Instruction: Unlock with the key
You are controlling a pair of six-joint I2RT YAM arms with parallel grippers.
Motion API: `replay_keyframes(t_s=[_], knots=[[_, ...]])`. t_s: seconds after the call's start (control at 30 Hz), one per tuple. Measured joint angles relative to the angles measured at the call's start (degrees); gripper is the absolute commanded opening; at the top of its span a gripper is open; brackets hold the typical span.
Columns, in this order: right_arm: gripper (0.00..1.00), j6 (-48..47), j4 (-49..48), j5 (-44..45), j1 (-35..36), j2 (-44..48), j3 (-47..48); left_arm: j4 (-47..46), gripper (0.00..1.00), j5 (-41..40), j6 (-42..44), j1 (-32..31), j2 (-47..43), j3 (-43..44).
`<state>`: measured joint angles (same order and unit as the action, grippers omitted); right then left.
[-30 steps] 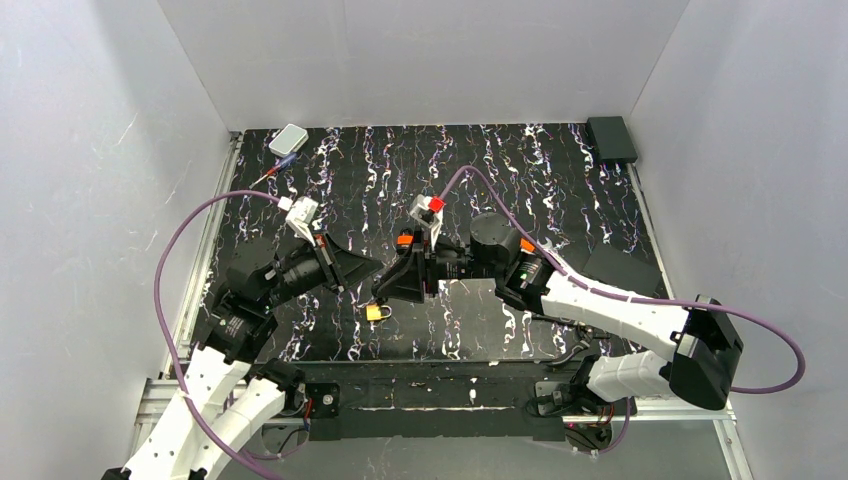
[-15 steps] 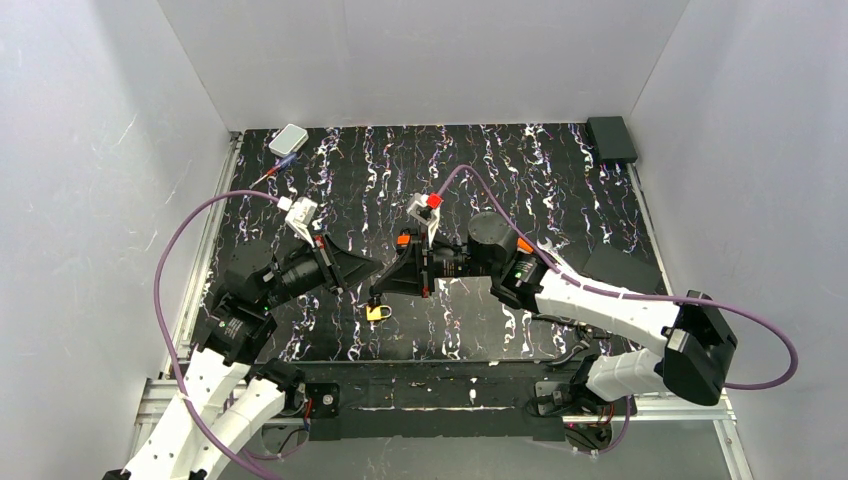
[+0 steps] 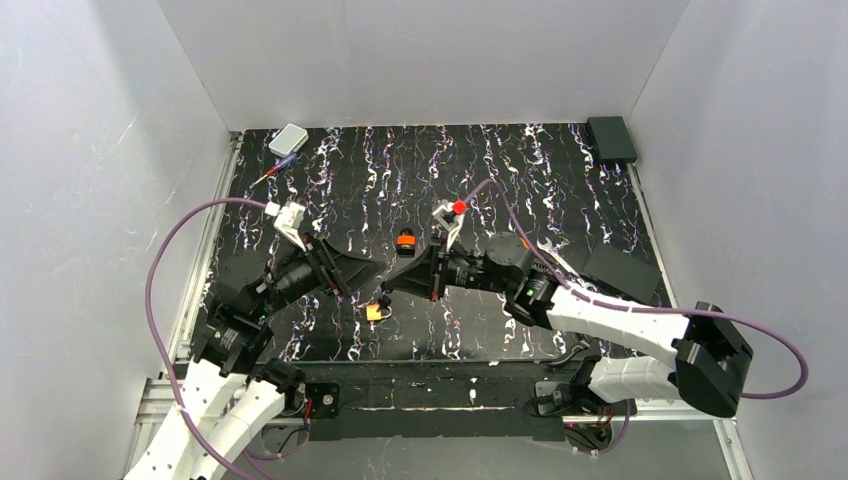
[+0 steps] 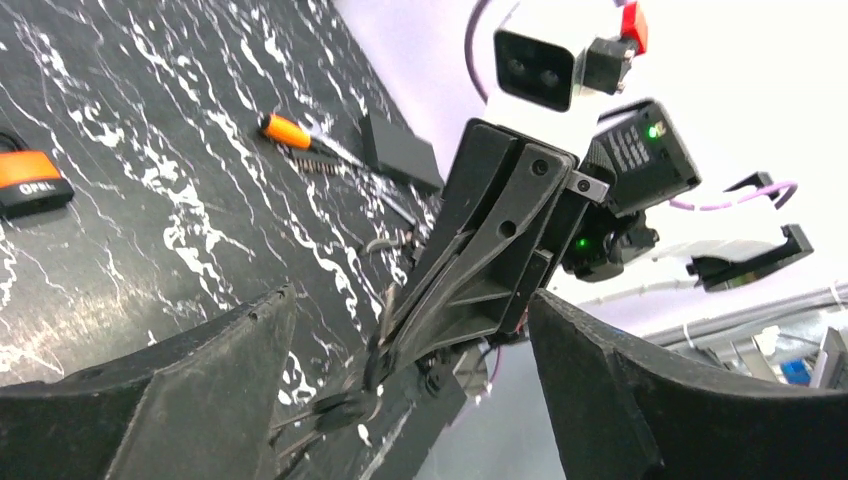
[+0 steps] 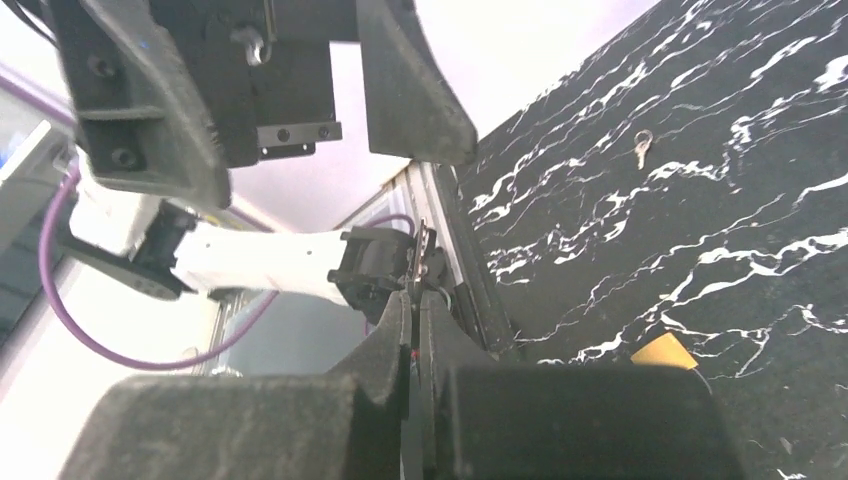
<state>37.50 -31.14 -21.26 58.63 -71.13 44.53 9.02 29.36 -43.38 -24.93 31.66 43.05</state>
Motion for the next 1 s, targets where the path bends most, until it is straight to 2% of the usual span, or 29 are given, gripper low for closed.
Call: replay_keyframes(t_s=[0.13,0.33,0.6,0.77,1.0], knots=[[0.01,4.59,-5.95,6.49,0.0,4.55,-5.07,-6.34,0.72,-3.72,-2.6,0.0,-6.71,-6.36],[0.01,10.78,-15.43,13.07,0.0,6.32,-7.39,-14.84,0.72,-6.23,-5.22,-0.02,-14.6,-14.12],[0.01,14.49,-19.98,14.91,0.0,5.14,-7.02,-27.04,0.63,-0.48,-7.48,-0.04,-10.67,-15.45],[0.01,15.52,-20.52,15.13,0.0,4.63,-6.71,-31.85,0.51,1.46,-9.09,-0.04,-6.97,-15.45],[0.01,16.39,-21.59,15.1,0.0,4.09,-6.27,-36.63,0.41,2.84,-11.39,-0.04,-2.91,-15.45]])
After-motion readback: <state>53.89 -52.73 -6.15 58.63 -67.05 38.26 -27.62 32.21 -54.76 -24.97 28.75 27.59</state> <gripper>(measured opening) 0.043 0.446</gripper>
